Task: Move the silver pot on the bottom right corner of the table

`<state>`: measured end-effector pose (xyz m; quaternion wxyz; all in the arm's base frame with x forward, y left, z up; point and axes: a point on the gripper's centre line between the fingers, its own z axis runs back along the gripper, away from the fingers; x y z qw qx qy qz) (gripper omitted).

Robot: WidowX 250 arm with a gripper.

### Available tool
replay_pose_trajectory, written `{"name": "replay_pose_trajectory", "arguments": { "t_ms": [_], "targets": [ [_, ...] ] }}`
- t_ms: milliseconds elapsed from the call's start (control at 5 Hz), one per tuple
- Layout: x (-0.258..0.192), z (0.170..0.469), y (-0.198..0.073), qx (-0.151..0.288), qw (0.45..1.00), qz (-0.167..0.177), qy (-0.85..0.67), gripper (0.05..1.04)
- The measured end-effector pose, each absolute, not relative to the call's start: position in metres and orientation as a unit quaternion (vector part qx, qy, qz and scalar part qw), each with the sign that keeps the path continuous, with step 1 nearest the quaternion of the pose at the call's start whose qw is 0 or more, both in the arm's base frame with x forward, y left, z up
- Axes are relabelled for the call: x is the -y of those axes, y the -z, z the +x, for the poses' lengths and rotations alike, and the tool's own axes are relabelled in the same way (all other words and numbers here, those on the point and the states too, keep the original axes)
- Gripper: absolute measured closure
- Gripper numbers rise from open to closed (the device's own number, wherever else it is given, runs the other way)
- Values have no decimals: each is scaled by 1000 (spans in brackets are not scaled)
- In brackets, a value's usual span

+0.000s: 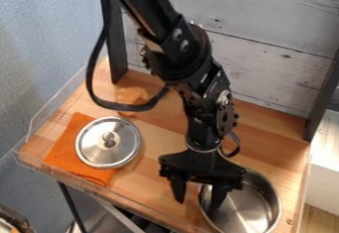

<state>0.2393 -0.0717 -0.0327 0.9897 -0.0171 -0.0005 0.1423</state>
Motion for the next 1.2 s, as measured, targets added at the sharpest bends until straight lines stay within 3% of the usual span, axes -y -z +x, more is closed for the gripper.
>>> {"name": "replay_pose_trajectory", "arguments": {
  "t_ms": [200, 800, 1200],
  "targets": [
    [66, 243, 27, 9, 989, -16, -150, 65],
    [49, 247, -30, 79, 983, -10, -165, 83],
    [47, 247, -30, 78, 982, -9, -170, 83]
  ]
}}
